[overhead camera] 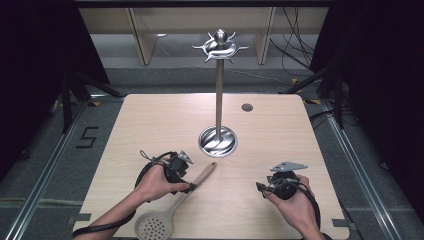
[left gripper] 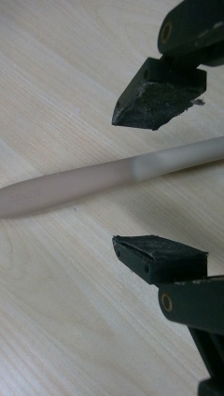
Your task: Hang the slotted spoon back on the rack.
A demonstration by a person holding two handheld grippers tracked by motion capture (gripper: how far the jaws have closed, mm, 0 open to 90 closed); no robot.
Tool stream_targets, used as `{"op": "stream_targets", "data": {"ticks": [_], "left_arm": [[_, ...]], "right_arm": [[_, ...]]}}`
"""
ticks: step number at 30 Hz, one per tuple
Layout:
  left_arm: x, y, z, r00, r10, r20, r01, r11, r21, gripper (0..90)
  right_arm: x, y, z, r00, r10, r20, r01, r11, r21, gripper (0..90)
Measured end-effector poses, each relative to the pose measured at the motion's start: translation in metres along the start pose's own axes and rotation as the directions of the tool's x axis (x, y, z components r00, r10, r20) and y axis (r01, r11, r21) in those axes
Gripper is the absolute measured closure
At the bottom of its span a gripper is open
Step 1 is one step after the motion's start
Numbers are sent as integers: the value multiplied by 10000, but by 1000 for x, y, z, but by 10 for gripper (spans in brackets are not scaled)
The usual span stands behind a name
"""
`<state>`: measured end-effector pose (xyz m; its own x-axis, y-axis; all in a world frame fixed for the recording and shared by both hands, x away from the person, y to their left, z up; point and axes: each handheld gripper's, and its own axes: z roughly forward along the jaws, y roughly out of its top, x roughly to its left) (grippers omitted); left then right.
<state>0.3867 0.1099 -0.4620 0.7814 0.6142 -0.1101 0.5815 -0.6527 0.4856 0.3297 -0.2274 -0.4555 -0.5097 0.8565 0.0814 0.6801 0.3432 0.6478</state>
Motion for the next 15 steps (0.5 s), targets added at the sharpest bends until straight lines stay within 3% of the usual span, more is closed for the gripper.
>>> {"op": "stream_targets", "data": {"ticks": [2,4,5,15], "left_arm": [[0,0,0,10000,-21,28,21,10000,-9,341],[0,0,1,10000,-48,-10,47,10000,-30,341],[1,1,1,10000,-50,-30,50,10000,-26,340],[2,10,4,9991,-365,-212,366,9993,11,353]], "right_arm": [[2,0,-3,9989,462,-66,-462,9989,80,509],[-1,0,-3,9997,238,81,-239,9997,7,509],[0,1,-3,9990,447,-5,-446,9990,59,509],[-6,0,-5,9982,600,77,-599,9982,-53,507]]}}
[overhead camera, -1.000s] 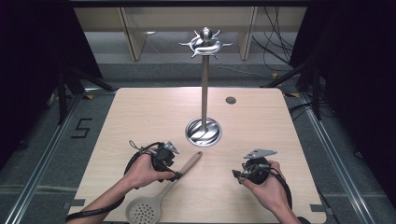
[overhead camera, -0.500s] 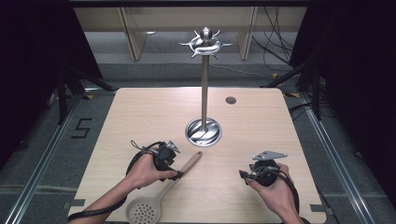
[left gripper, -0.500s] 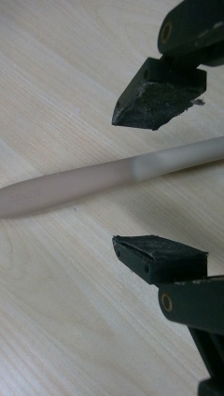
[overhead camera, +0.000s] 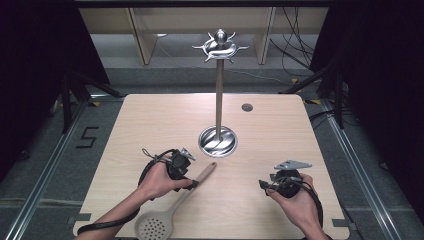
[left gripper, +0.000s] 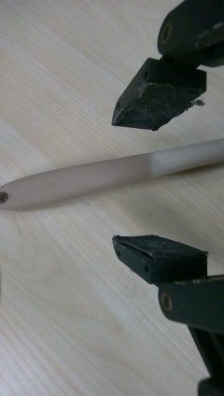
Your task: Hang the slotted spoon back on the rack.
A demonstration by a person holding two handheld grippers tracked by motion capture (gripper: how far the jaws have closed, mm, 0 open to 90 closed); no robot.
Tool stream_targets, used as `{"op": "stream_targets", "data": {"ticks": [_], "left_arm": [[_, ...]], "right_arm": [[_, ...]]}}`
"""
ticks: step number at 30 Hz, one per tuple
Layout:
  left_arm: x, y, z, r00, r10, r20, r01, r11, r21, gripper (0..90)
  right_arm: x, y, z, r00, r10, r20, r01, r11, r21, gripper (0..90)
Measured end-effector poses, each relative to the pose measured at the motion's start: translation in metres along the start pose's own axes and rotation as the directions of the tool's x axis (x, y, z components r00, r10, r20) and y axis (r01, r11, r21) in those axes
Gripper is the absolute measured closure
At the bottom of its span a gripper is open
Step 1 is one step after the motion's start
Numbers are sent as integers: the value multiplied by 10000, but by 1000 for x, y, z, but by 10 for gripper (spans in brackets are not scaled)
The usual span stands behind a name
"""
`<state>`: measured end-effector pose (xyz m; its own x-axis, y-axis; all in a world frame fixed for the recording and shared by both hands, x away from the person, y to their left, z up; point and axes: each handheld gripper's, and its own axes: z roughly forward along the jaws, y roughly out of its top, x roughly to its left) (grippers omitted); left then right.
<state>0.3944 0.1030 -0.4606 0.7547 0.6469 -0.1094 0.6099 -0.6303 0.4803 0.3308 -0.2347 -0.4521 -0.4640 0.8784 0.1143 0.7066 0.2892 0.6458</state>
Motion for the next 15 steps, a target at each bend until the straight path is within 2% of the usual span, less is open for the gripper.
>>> {"op": "stream_targets", "data": {"ticks": [1,4,6,8,11,13,15], "left_arm": [[-2,0,0,10000,-71,-32,71,10000,47,360],[-4,3,1,9998,121,-124,-117,9995,281,402],[-4,6,0,9972,741,-119,-729,9939,824,425],[-4,10,0,9945,1050,-36,-1038,9866,1261,462],[-6,17,4,9961,875,-118,-847,9845,1537,491],[-8,22,7,9958,895,-193,-848,9806,1766,504],[-10,28,11,9951,956,-241,-885,9738,2096,506]], "right_arm": [[-1,0,-1,10000,38,42,-38,10000,-27,507],[-2,-1,-5,9999,92,133,-92,10000,-29,507],[-2,-3,-7,9995,116,281,-113,9998,-137,508],[-3,-6,-8,9994,202,287,-197,9997,-175,512],[-3,-7,-8,9992,176,363,-168,9996,-219,512],[-3,-7,-7,9990,288,355,-283,9995,-136,512],[-3,-7,-7,9989,306,356,-302,9995,-100,512]]}}
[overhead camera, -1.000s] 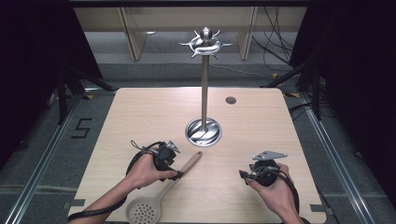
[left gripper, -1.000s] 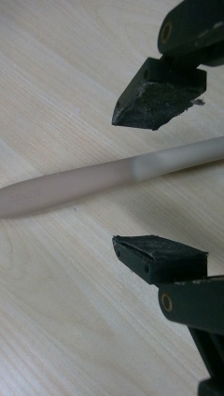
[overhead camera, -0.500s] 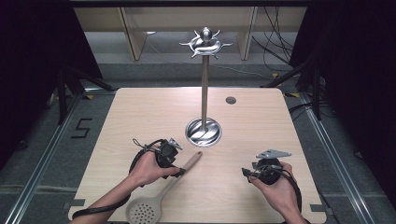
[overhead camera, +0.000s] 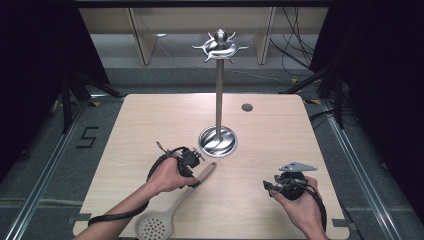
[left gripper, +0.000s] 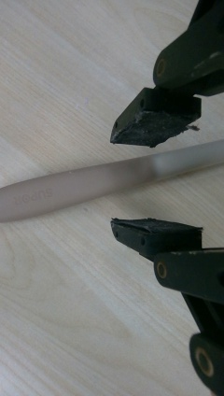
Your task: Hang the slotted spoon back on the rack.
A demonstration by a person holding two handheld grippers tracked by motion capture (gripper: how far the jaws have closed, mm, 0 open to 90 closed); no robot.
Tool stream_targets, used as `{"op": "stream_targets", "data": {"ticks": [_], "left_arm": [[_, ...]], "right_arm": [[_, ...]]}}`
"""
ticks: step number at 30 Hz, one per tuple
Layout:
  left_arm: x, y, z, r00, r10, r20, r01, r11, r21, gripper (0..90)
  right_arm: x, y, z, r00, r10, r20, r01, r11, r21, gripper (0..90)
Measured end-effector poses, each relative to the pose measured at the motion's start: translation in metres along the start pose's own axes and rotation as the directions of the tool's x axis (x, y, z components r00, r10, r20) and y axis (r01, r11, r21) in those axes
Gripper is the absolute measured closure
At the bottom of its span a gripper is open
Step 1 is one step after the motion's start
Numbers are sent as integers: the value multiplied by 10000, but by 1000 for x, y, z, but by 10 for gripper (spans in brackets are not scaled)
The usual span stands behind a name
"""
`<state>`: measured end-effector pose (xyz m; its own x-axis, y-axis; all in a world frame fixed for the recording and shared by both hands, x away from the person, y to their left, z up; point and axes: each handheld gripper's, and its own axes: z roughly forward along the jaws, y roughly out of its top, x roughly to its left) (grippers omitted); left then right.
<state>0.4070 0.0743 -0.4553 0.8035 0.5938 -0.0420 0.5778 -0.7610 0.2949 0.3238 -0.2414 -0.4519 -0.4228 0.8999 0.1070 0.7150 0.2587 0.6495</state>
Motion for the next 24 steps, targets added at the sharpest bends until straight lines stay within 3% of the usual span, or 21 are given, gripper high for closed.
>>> {"op": "stream_targets", "data": {"ticks": [3,5,6,9,10,11,13,14,15,18,19,20,24], "left_arm": [[-1,10,5,9998,-196,-6,196,9986,501,494],[-1,16,11,9994,-353,-65,356,9971,668,488],[0,19,12,9993,-361,3,359,9954,886,485],[1,24,17,9983,-571,108,559,9941,925,484],[0,25,18,9959,-893,118,878,9914,974,487],[3,26,20,9982,-597,52,589,9939,930,490],[4,29,21,9973,-730,28,725,9932,914,494],[2,30,21,9944,-1056,66,1045,9896,993,496],[3,31,22,9947,-1022,66,1010,9899,999,500],[5,34,24,9967,-813,-17,810,9910,1064,511],[4,34,25,9961,-882,-24,879,9907,1038,515],[2,35,26,9916,-1292,61,1277,9855,1113,520],[2,36,29,9910,-1341,53,1326,9842,1174,540]], "right_arm": [[-1,0,2,9997,-48,-243,48,10000,22,512],[0,-1,1,9999,-42,-123,43,10000,72,512],[2,-1,0,9997,200,-134,-198,9997,144,512],[1,-2,1,9998,-97,-154,99,9999,116,512],[1,-2,1,9998,-101,-196,103,9999,97,512],[1,-2,1,9998,-102,-197,104,9999,99,513],[1,-1,1,9998,-128,-135,130,9999,105,512],[1,-1,1,9998,-129,-137,130,9999,112,512],[3,-2,1,9997,157,-194,-154,9997,198,512],[4,-2,2,9995,168,-271,-165,9998,144,512],[2,-2,3,9997,-73,-223,74,10000,50,512],[1,-1,3,9996,-116,-240,117,9999,45,512],[2,-2,2,9997,-81,-250,86,9998,180,512]]}}
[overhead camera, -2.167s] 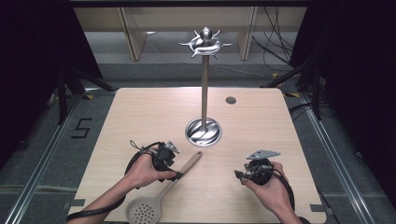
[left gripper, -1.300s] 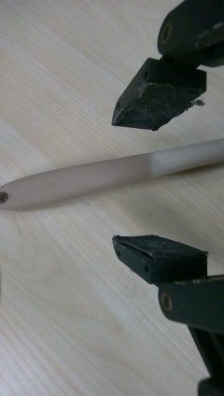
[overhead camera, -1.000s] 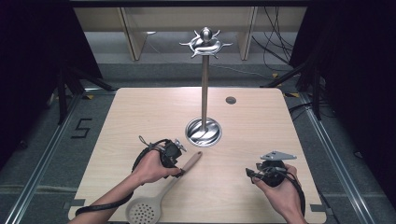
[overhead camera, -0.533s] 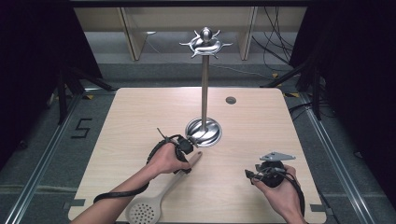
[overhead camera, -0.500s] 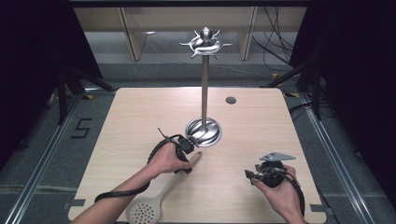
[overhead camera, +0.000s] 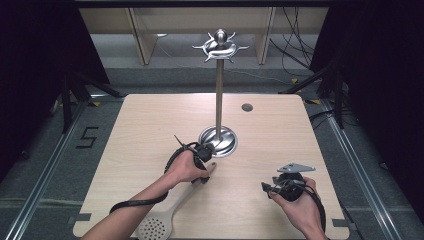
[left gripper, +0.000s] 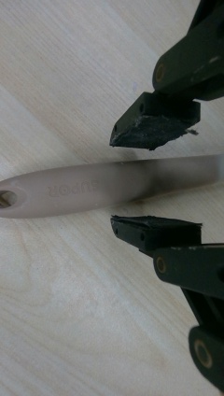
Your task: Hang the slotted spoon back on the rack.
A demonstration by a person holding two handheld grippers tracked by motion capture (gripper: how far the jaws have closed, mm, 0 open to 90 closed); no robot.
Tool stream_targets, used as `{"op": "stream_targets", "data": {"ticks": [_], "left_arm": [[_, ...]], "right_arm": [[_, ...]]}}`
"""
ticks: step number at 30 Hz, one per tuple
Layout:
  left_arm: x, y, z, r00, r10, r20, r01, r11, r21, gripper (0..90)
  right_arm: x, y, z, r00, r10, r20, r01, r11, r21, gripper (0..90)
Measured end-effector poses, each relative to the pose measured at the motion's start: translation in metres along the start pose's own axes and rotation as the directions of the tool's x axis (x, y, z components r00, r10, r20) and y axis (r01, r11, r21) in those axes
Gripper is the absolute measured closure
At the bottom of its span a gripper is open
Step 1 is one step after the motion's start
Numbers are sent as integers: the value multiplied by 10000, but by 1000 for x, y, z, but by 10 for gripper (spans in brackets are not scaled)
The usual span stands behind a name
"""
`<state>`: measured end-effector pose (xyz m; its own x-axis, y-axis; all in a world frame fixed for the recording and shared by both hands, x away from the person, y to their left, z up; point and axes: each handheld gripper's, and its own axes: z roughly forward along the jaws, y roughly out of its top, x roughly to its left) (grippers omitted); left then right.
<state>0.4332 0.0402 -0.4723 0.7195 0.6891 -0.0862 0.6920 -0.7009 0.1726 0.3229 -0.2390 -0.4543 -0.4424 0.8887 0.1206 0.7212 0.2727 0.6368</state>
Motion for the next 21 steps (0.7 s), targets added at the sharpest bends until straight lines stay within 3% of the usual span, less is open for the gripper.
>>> {"op": "stream_targets", "data": {"ticks": [1,2,5,16,21], "left_arm": [[0,0,1,10000,-29,-6,29,10000,-13,543],[0,0,2,10000,-57,24,57,10000,-13,548],[0,1,4,9999,86,-53,-86,10000,-9,566],[-2,1,5,9999,-13,-165,16,9998,175,651],[-1,0,5,9994,-337,44,337,9993,149,681]], "right_arm": [[-1,-1,1,9998,-173,49,173,9998,-32,512],[0,0,0,10000,-21,-19,21,10000,2,512],[1,0,0,10000,-69,0,69,10000,17,513],[-1,0,1,9999,-51,-119,51,10000,64,516],[-1,0,1,9999,-62,-106,63,10000,64,516]]}}
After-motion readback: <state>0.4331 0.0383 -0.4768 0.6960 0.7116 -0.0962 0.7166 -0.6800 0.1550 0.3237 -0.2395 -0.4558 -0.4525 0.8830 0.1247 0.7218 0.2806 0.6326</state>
